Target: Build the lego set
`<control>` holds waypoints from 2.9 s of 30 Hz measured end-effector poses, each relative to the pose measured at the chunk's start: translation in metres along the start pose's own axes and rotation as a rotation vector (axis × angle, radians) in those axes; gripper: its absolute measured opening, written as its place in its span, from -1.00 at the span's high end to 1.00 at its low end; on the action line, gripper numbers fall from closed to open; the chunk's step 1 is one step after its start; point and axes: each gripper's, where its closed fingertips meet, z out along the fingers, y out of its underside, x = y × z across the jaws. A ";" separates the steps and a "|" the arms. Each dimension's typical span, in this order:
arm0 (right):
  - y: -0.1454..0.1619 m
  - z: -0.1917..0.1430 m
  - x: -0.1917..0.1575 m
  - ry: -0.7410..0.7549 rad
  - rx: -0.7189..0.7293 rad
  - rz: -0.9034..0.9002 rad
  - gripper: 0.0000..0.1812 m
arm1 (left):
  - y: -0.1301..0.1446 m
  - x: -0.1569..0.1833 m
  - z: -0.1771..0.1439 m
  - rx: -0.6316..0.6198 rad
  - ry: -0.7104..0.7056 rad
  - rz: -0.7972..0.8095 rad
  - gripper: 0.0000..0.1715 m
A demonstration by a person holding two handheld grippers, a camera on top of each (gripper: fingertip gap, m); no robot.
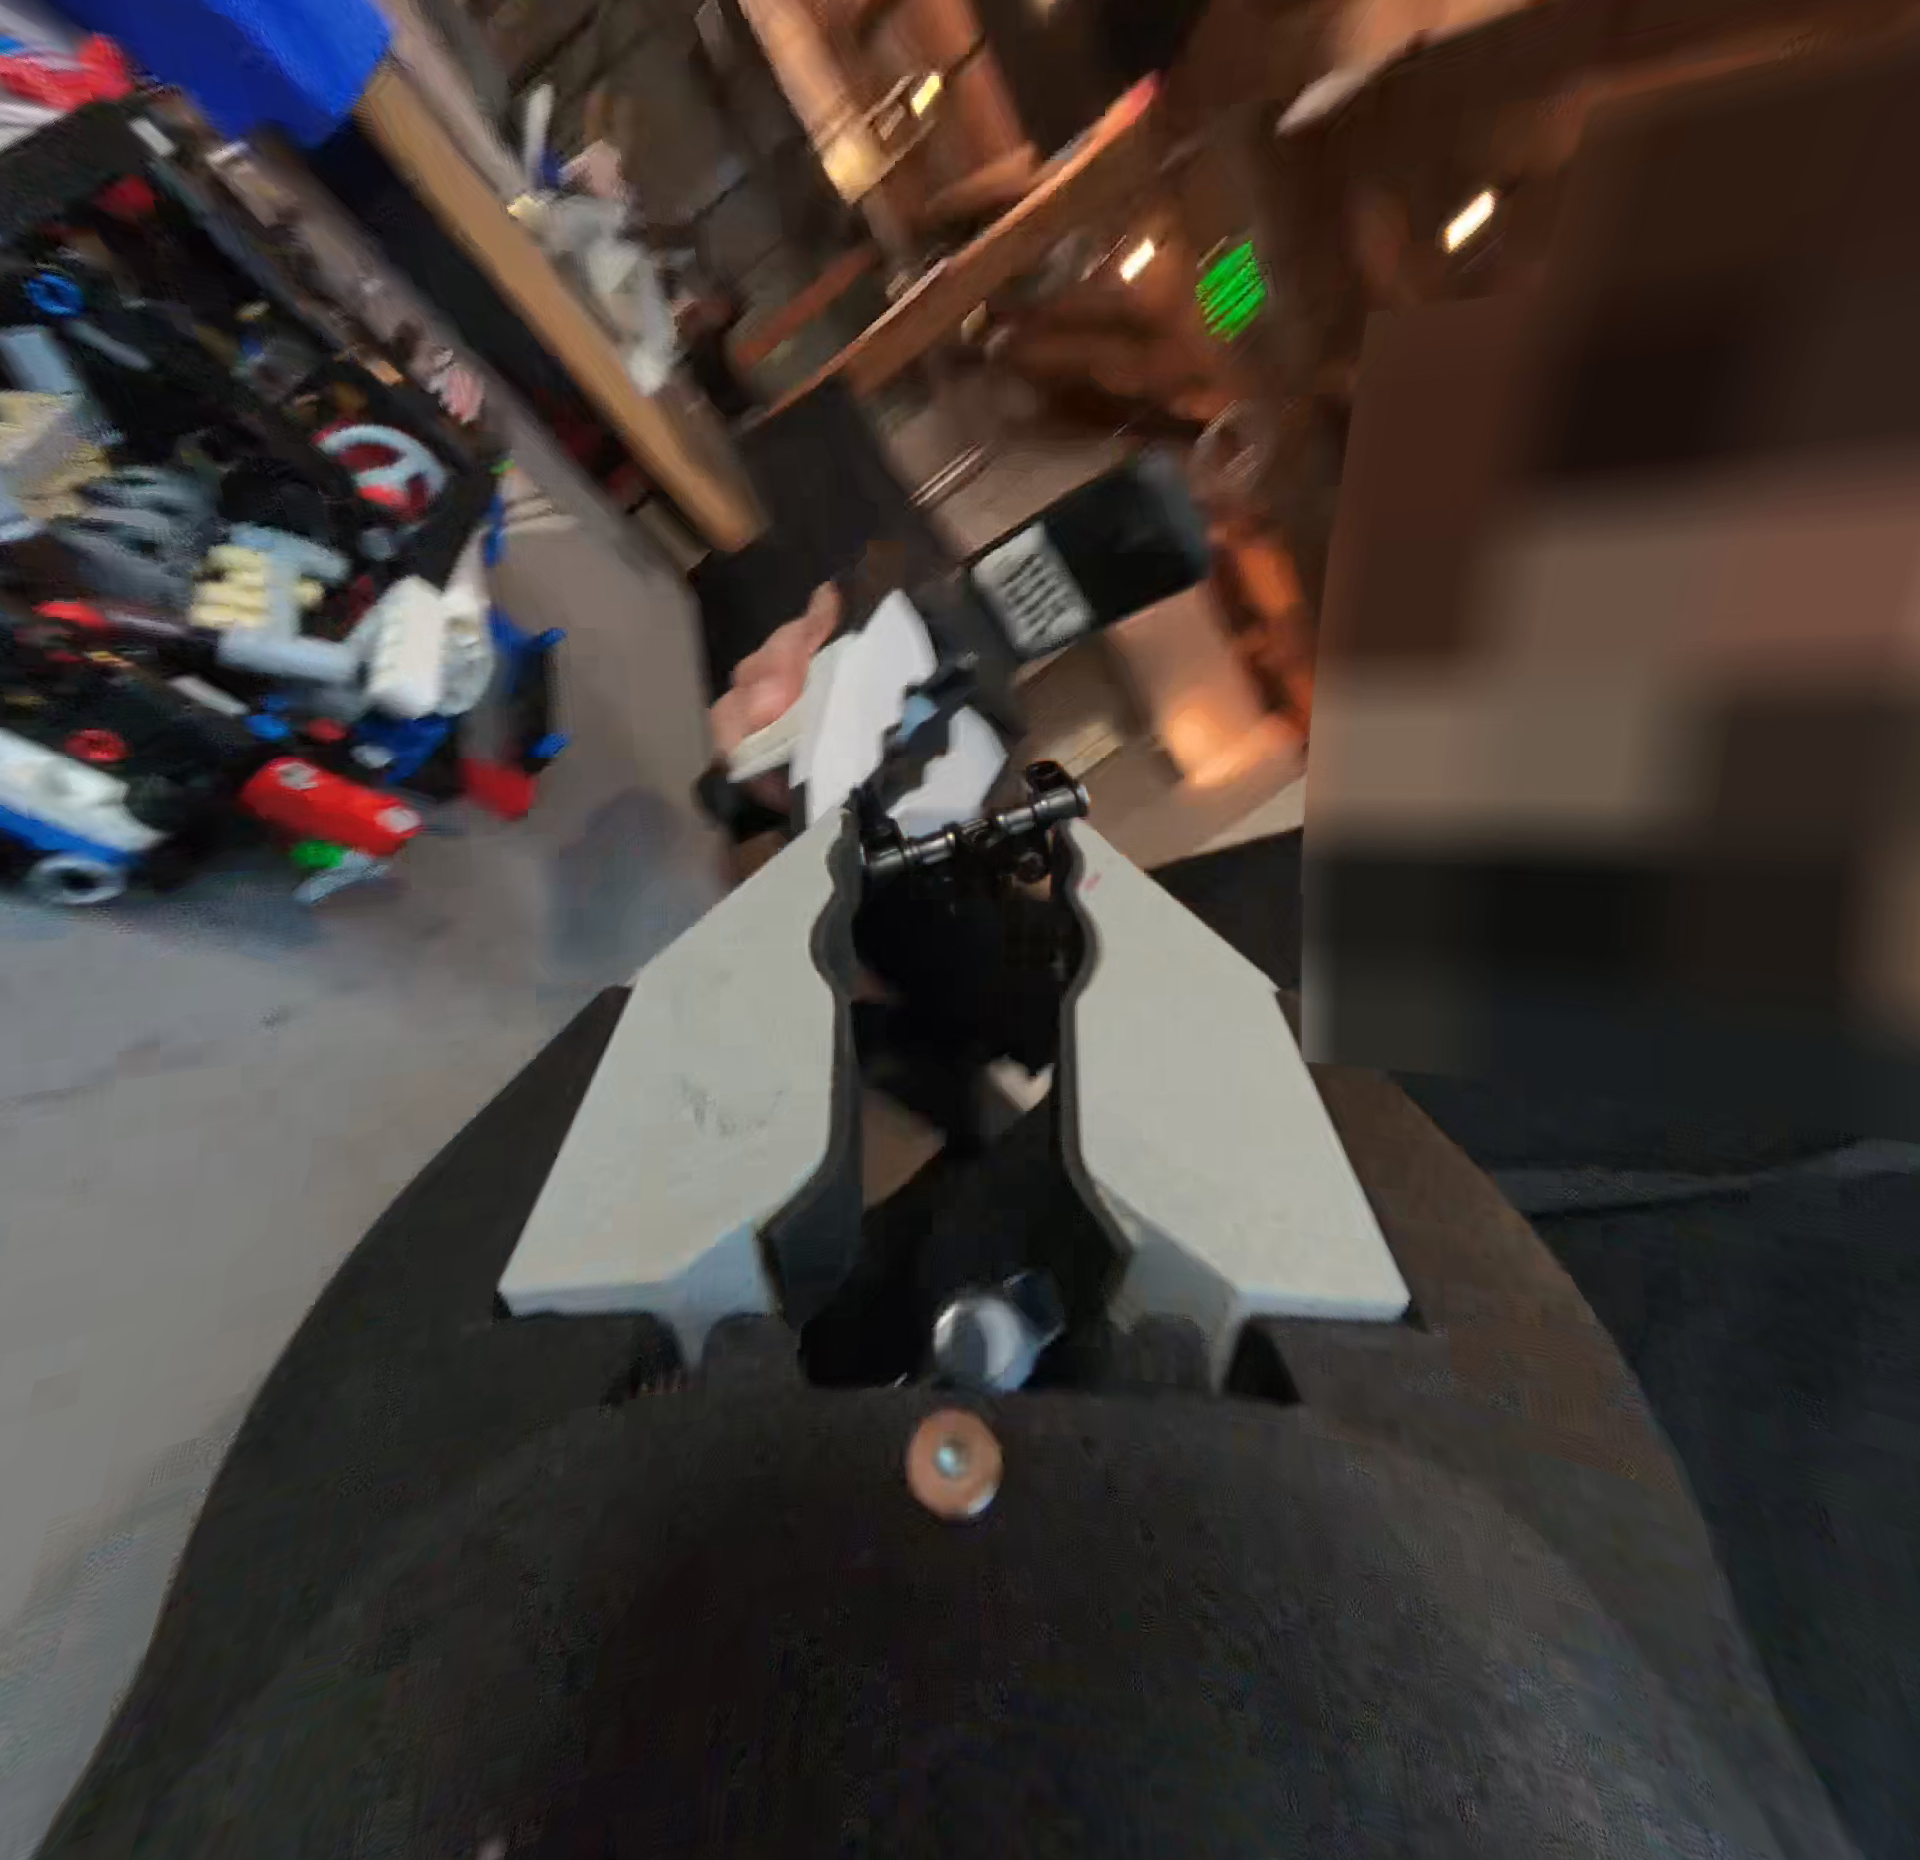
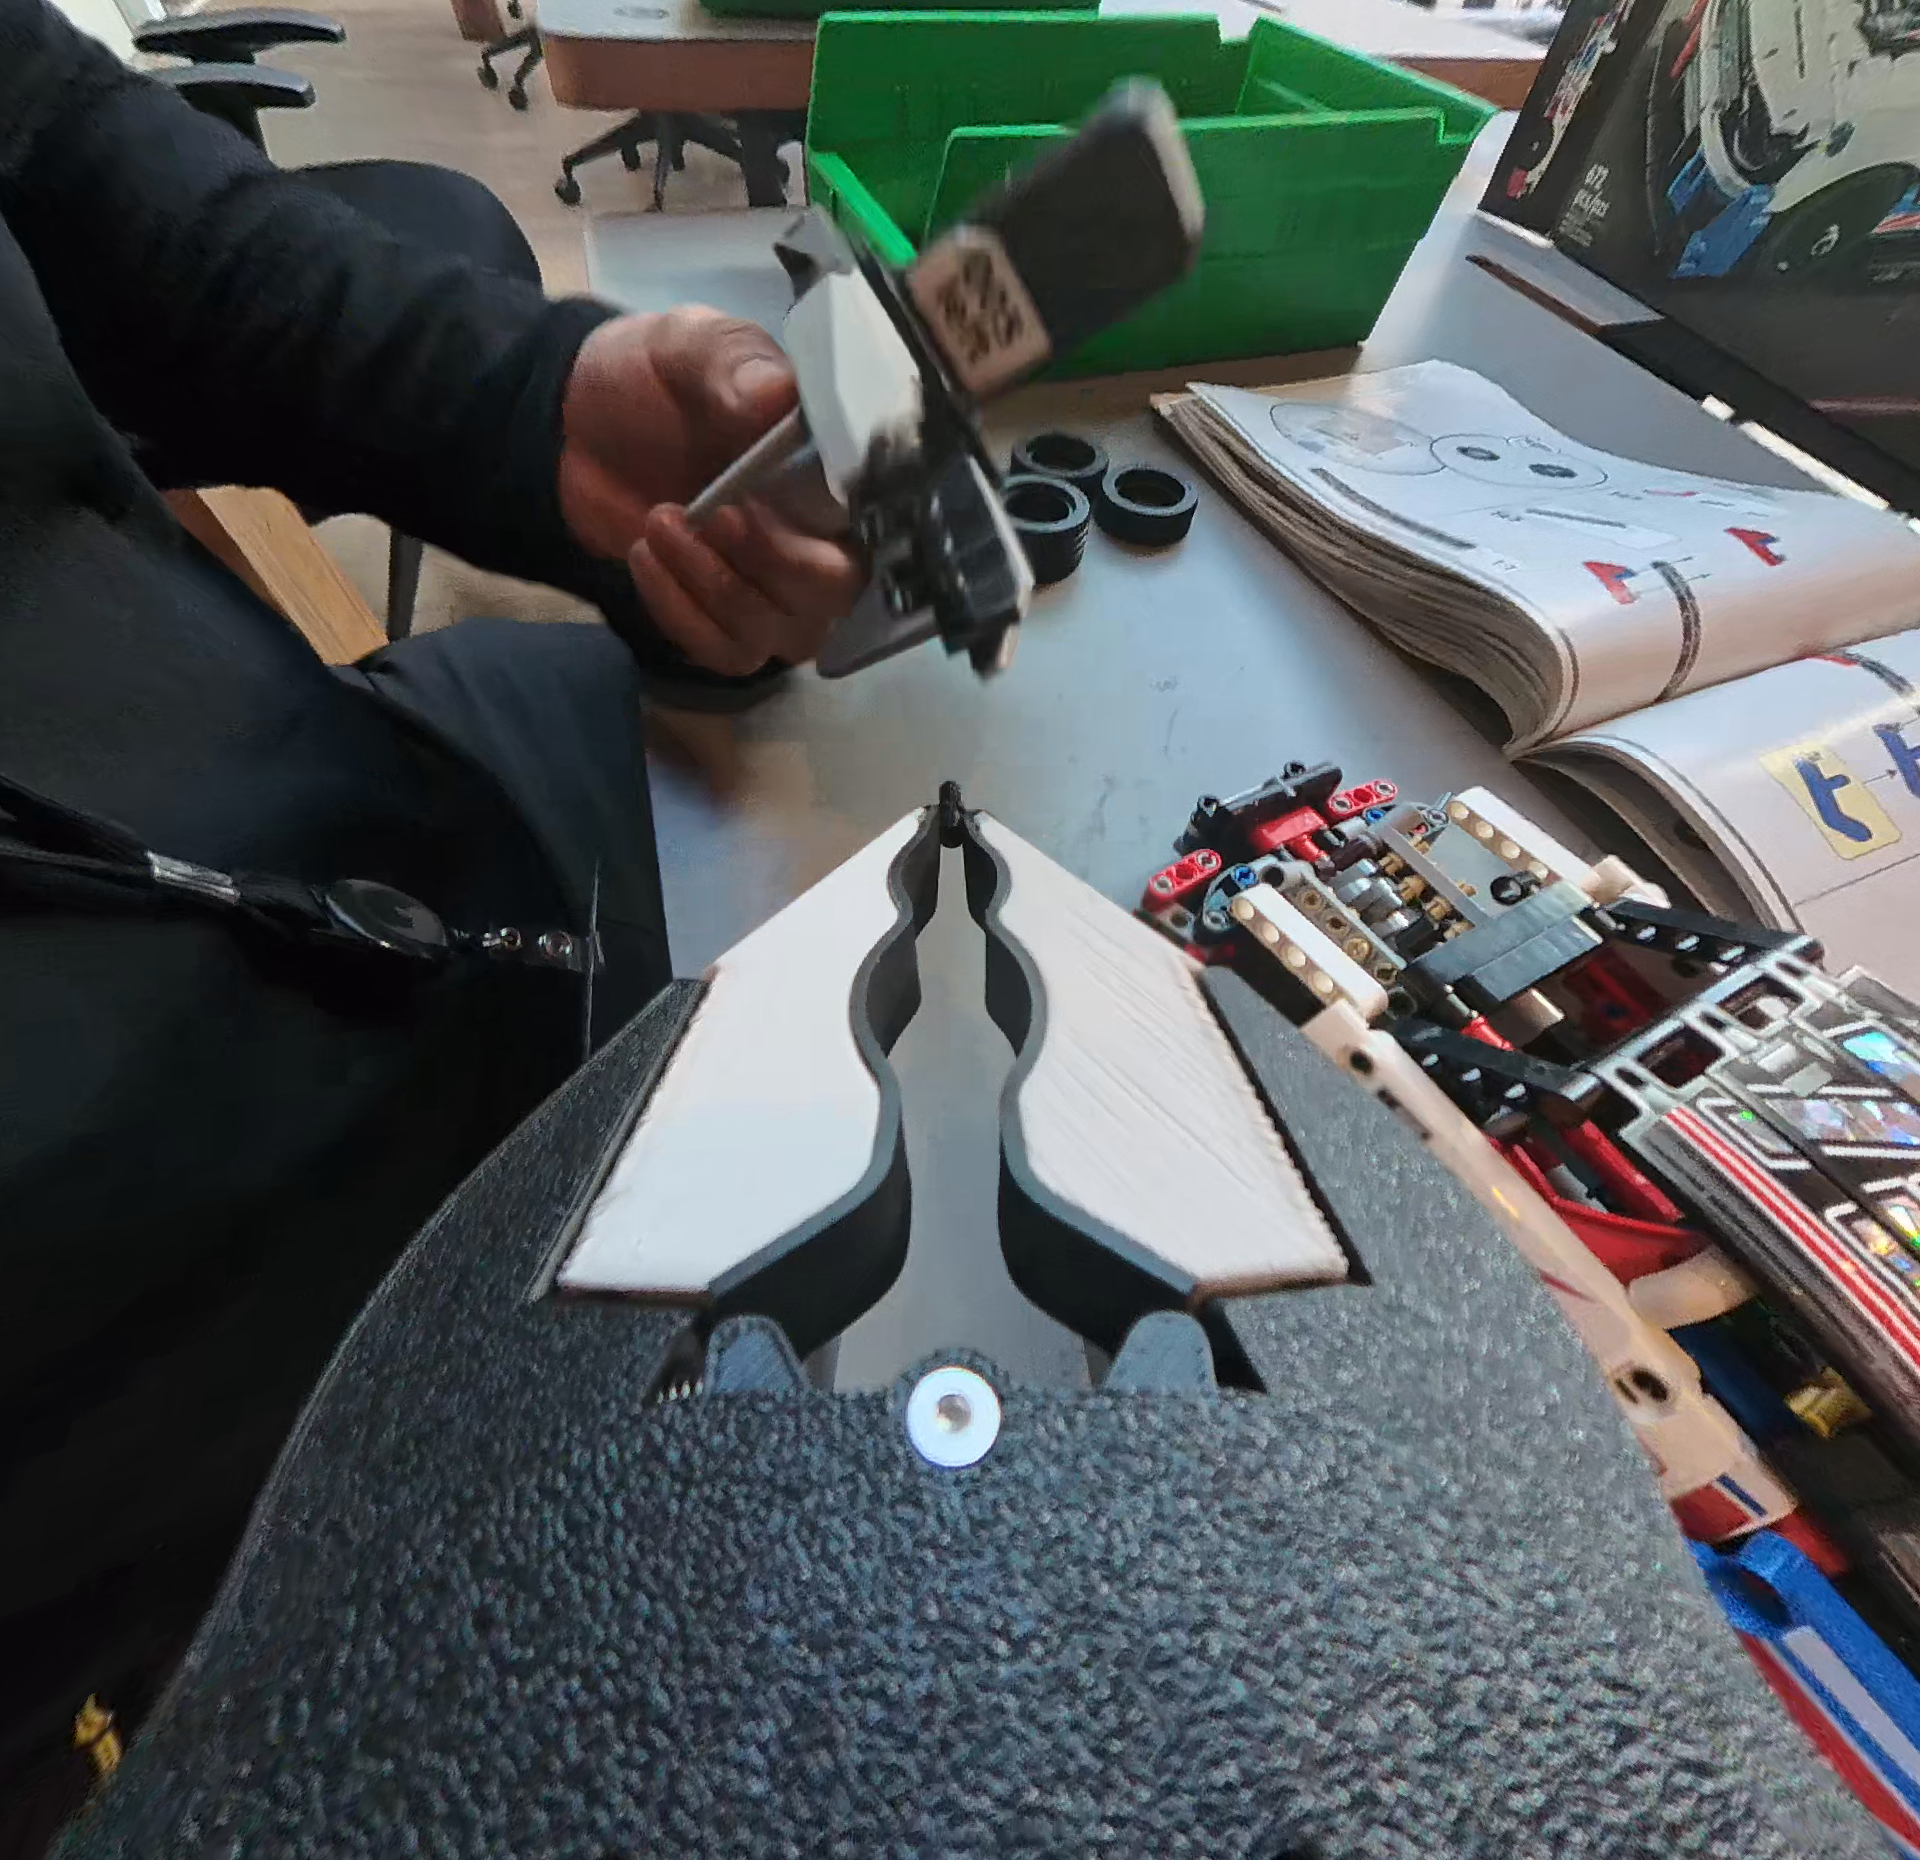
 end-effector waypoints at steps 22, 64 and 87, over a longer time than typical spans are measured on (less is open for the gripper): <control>0.050 0.053 -0.023 -0.149 -0.328 -0.149 0.96 | 0.061 -0.081 -0.055 -1.013 -0.693 0.752 0.60; 0.045 0.058 -0.023 -0.199 -0.309 -0.155 0.96 | 0.063 -0.080 -0.049 -0.864 -0.603 0.755 0.61; 0.057 0.040 -0.004 -0.057 -0.332 -0.079 0.96 | 0.058 -0.079 -0.054 -0.739 -0.658 0.673 0.59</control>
